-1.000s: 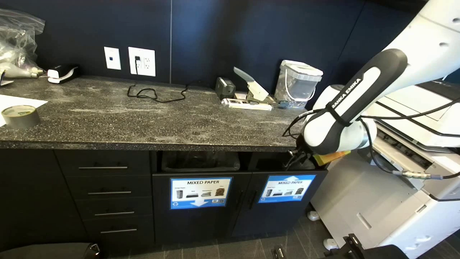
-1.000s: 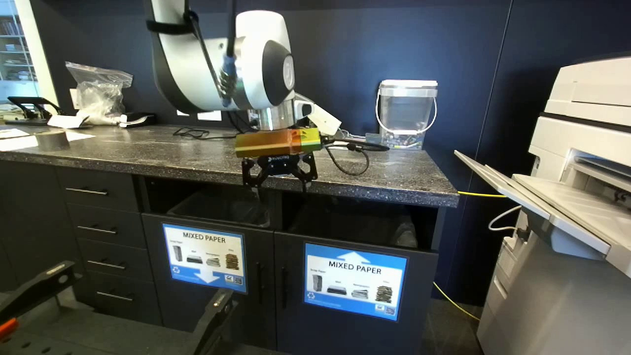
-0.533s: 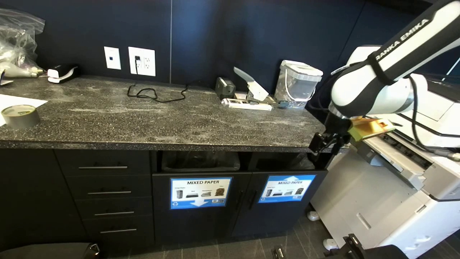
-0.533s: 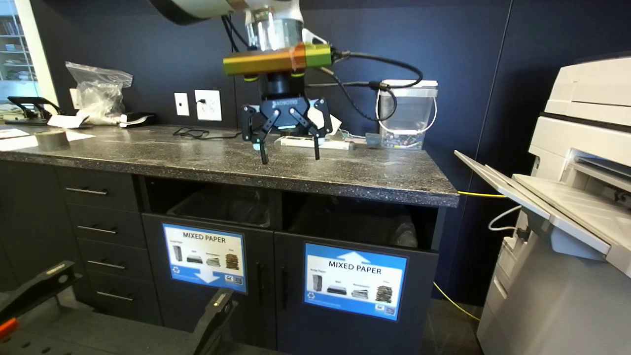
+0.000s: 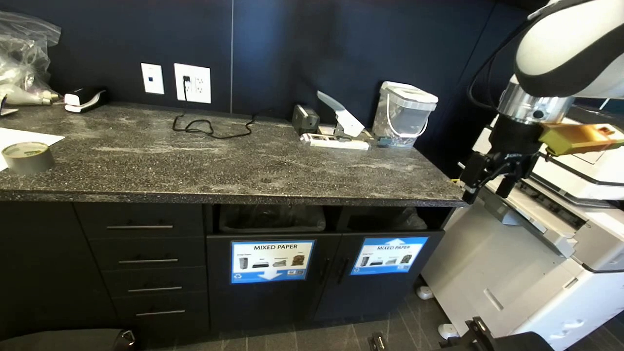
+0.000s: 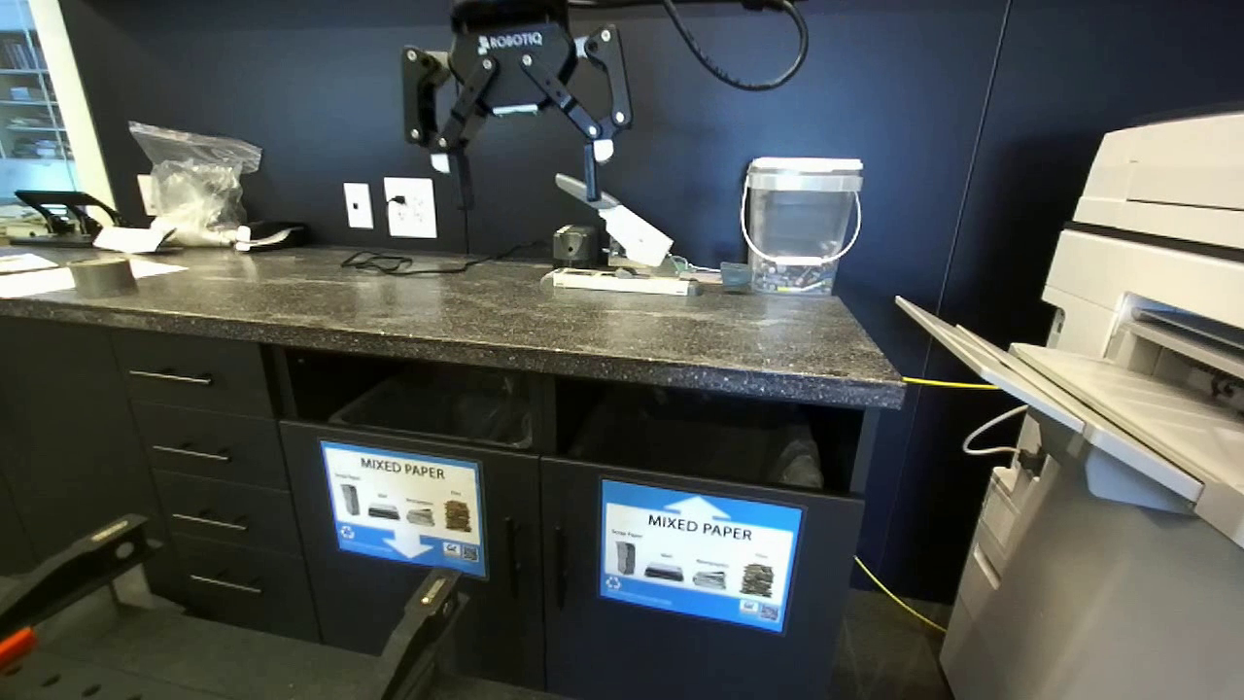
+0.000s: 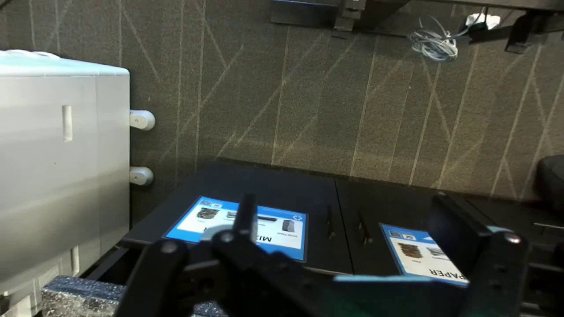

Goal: Pick up the papers on the counter and throw them in the bin

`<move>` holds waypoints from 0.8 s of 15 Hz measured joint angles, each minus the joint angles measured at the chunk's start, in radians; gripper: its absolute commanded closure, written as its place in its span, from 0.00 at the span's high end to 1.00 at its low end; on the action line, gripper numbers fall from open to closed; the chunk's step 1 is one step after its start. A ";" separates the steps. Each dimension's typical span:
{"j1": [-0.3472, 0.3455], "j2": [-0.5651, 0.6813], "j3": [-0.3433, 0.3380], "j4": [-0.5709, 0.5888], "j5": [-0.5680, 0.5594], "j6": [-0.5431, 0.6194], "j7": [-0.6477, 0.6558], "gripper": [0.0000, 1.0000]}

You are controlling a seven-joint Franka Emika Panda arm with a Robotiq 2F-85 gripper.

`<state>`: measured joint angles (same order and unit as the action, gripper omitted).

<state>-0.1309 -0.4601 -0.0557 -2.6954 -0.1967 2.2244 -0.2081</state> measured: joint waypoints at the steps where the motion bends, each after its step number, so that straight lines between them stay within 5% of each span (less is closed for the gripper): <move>1: 0.010 -0.055 0.002 -0.021 0.012 -0.024 0.025 1.00; 6: 0.028 -0.245 0.040 -0.059 0.024 -0.110 0.175 1.00; 12: 0.029 -0.276 0.051 -0.061 0.024 -0.135 0.216 1.00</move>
